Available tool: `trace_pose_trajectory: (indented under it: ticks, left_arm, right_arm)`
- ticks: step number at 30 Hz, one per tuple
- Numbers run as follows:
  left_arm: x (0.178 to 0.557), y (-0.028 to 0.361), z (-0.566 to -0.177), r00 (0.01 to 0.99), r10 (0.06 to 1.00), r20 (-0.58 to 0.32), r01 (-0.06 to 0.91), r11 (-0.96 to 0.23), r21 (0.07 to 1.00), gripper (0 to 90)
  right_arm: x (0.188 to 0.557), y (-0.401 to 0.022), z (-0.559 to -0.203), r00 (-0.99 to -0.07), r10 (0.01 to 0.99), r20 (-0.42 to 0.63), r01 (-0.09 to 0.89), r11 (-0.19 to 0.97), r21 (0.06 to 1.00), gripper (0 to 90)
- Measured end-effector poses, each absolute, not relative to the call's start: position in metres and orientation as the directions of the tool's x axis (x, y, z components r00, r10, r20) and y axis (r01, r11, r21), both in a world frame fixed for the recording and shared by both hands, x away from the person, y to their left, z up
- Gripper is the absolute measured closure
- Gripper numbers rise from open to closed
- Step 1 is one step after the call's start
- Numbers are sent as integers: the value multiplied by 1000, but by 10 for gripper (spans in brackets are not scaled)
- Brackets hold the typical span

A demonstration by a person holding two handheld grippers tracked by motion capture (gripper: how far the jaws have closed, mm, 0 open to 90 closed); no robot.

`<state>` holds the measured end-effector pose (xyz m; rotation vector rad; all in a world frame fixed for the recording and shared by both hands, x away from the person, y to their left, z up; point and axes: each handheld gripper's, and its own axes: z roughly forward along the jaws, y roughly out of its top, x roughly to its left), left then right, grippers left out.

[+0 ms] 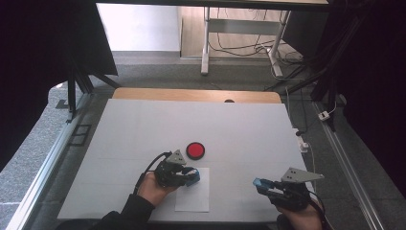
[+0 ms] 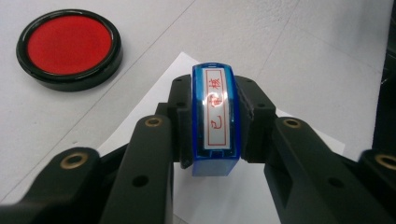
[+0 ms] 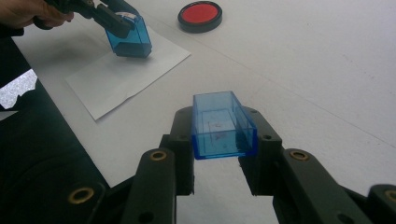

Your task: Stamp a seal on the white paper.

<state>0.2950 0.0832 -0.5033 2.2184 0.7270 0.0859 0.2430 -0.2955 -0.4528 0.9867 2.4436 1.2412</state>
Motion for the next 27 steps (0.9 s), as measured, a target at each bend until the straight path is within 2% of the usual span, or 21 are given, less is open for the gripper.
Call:
trace_pose_trajectory:
  ticks: [16, 19, 27]
  left_arm:
    - [296, 82, -508, 836, 525, -158, 477, -555, 681, 704]
    - [293, 79, -508, 839, 527, -135, 466, -569, 678, 705]
    - [280, 70, -506, 853, 522, -6, 390, -628, 674, 706]
  right_arm:
    - [243, -295, -453, -748, 657, 95, 465, 416, 782, 686]
    - [243, -295, -453, -748, 657, 95, 465, 416, 782, 686]
    - [243, -295, -453, -748, 657, 93, 465, 420, 779, 686]
